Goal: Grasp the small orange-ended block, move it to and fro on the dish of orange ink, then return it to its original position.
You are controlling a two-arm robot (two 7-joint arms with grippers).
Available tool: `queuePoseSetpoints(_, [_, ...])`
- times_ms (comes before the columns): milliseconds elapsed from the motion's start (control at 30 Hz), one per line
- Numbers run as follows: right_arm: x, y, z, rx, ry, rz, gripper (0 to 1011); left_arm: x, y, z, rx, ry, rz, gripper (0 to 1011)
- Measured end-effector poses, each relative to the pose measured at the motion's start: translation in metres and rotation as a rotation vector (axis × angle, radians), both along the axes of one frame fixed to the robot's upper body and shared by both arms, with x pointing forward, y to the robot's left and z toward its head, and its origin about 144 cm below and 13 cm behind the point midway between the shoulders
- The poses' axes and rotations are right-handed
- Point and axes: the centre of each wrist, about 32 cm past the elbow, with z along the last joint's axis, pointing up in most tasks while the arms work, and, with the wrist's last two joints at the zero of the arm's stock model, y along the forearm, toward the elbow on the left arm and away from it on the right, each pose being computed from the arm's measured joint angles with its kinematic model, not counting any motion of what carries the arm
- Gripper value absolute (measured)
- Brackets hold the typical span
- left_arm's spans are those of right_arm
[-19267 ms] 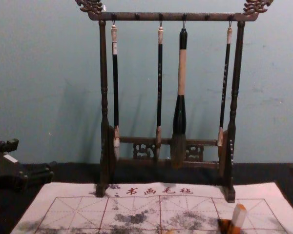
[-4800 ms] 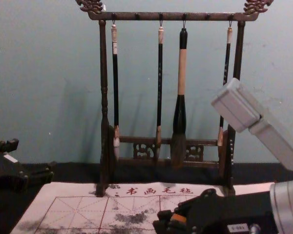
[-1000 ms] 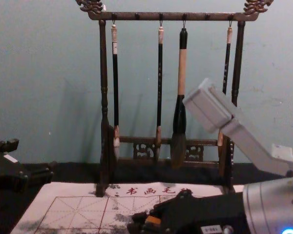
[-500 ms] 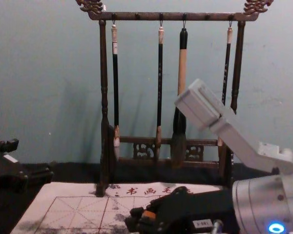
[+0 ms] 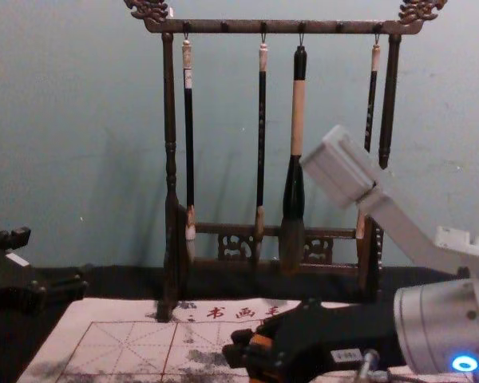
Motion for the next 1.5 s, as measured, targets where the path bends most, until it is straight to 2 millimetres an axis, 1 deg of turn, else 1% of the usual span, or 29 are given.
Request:
queuePoseSetpoints(400, [-0.006,-0.014,0.002,-0.005,-0.006,-0.003,111,0.000,0.000,0.000,0.000,0.000,0.000,1001])
queuePoseSetpoints(800, [-0.014,-0.022,0.001,-0.002,0.001,0.010,111,0.000,0.000,0.000,0.000,0.000,0.000,1001])
queuePoseSetpoints(1133, [-0.019,-0.019,0.000,0.002,0.011,0.030,111,0.000,0.000,0.000,0.000,0.000,0.000,1001])
queuePoseSetpoints(1500, [-0.019,-0.008,0.000,0.011,0.019,0.052,111,0.000,0.000,0.000,0.000,0.000,0.000,1001])
